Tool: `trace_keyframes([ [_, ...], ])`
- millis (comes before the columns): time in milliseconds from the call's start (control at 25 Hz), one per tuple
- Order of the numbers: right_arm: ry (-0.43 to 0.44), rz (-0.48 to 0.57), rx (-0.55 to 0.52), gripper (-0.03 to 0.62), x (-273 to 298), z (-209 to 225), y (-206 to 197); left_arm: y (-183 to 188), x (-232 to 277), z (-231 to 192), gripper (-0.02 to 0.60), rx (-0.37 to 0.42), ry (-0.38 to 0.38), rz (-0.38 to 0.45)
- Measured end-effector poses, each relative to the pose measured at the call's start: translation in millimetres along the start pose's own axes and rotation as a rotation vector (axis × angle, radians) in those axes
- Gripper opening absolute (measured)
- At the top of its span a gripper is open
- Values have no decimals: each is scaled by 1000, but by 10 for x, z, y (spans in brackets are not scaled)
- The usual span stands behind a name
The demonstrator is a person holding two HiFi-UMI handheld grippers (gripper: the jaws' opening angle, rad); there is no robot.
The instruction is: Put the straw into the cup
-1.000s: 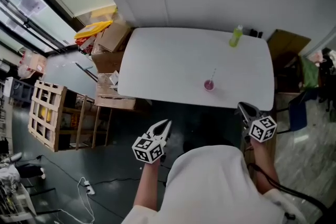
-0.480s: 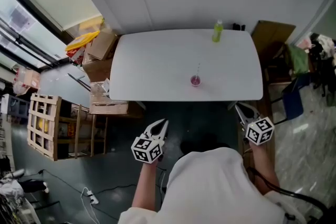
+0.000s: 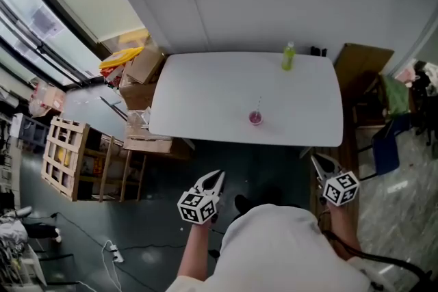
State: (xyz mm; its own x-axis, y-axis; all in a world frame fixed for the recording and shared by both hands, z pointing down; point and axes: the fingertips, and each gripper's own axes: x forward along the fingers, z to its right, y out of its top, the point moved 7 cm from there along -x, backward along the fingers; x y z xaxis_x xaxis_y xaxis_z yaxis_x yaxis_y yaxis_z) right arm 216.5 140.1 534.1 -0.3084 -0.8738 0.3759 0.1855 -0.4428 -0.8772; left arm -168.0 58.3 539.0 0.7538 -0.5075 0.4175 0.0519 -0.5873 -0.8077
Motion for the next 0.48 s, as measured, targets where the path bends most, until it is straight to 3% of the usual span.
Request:
trace_keyframes([
  [480,57,16,2,37,85,32,63,-62,10,162,2,-32,26,15],
])
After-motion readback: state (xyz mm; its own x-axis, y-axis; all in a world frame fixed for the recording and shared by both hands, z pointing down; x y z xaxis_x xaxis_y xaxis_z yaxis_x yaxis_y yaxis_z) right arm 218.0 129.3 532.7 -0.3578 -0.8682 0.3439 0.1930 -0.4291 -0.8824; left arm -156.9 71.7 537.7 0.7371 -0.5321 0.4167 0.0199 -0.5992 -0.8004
